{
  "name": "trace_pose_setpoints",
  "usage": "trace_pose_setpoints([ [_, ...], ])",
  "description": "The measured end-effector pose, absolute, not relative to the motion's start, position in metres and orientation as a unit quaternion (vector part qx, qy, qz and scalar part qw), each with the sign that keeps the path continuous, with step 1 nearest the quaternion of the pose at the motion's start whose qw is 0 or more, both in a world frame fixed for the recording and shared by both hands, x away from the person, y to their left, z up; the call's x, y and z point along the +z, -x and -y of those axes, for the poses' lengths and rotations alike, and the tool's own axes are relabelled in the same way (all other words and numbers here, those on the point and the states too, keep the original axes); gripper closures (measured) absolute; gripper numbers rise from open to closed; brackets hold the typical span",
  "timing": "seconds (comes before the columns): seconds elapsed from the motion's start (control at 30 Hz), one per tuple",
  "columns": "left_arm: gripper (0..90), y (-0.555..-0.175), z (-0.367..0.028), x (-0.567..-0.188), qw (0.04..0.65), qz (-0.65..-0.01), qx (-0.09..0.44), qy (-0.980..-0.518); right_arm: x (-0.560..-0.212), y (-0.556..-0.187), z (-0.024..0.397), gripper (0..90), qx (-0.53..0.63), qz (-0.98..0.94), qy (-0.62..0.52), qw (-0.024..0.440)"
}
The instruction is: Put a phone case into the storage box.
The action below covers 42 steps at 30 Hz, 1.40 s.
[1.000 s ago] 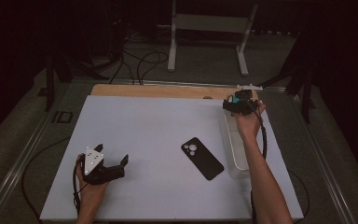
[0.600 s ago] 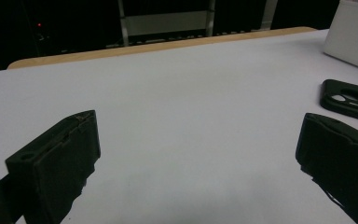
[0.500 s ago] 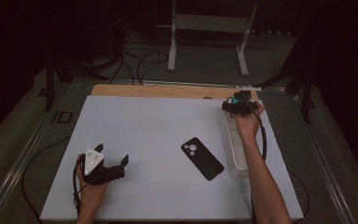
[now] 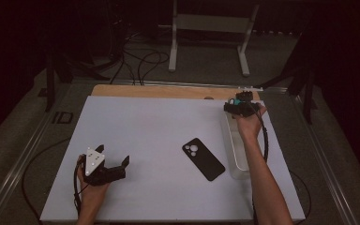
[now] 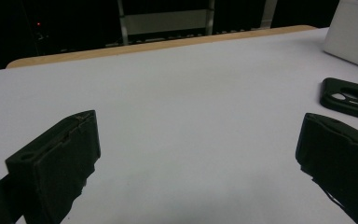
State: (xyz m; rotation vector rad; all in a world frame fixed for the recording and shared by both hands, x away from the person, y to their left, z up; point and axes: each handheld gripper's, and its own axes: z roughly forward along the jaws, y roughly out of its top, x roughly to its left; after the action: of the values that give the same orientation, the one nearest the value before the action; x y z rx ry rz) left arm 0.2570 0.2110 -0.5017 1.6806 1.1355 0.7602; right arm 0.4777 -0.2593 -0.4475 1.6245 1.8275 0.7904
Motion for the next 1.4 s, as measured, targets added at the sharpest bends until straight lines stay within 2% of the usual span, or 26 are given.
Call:
trace_pose_setpoints([
  [0.57,0.4,-0.257,-0.211,-0.502,0.469,-0.463,0.310,-0.685,-0.442,-0.475,0.264,9.9,0.306,-0.670,-0.617,0.276],
  [1.07,0.4,-0.257,-0.210,-0.502,0.467,-0.463,0.309,-0.687,-0.425,-0.466,0.267,9.7,0.331,-0.666,-0.600,0.295],
  [1.4,0.4,-0.257,-0.210,-0.502,0.469,-0.464,0.309,-0.685,-0.419,-0.456,0.265,9.9,0.351,-0.676,-0.583,0.283],
])
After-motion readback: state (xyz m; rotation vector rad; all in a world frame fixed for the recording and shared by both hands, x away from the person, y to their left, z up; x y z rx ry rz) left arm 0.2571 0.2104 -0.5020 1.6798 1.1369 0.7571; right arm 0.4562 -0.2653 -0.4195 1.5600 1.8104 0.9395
